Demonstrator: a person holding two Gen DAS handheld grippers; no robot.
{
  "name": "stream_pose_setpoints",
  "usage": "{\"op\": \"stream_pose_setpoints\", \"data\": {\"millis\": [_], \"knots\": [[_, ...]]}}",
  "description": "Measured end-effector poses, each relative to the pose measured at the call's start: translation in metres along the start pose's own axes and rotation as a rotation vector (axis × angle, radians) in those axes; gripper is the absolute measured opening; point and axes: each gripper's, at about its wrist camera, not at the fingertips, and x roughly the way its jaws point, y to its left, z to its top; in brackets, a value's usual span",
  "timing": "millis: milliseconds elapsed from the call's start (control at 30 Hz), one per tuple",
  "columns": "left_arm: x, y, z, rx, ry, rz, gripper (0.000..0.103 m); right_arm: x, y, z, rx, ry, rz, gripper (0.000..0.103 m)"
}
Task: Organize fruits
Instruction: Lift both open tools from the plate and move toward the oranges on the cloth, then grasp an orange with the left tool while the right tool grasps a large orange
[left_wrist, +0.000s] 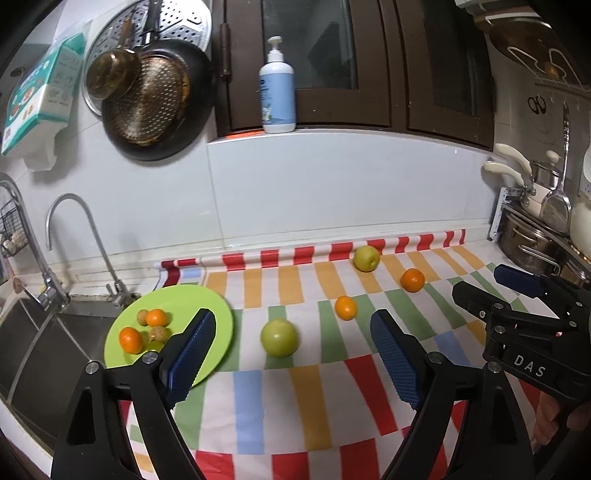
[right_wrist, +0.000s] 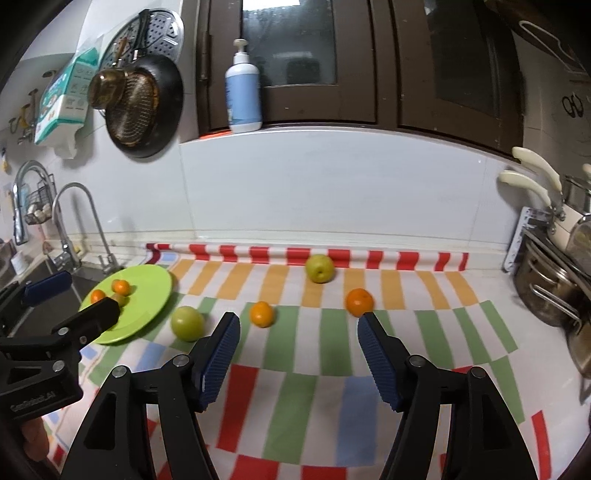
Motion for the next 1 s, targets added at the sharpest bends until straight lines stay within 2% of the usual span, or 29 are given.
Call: {"op": "stream_pose_setpoints", "data": {"millis": [333, 1000], "knots": [[0.029, -0.023, 0.009, 0.032, 0.007, -0.05, 0.088, 0.021, -0.028, -0.001, 0.027, 0.019, -0.037, 0.067], [0.129, -0.056, 0.0, 0.079, 0.143, -0.084, 0.088, 0.106, -0.069, -0.012, 0.053, 0.137, -0.052, 0.067]]}}
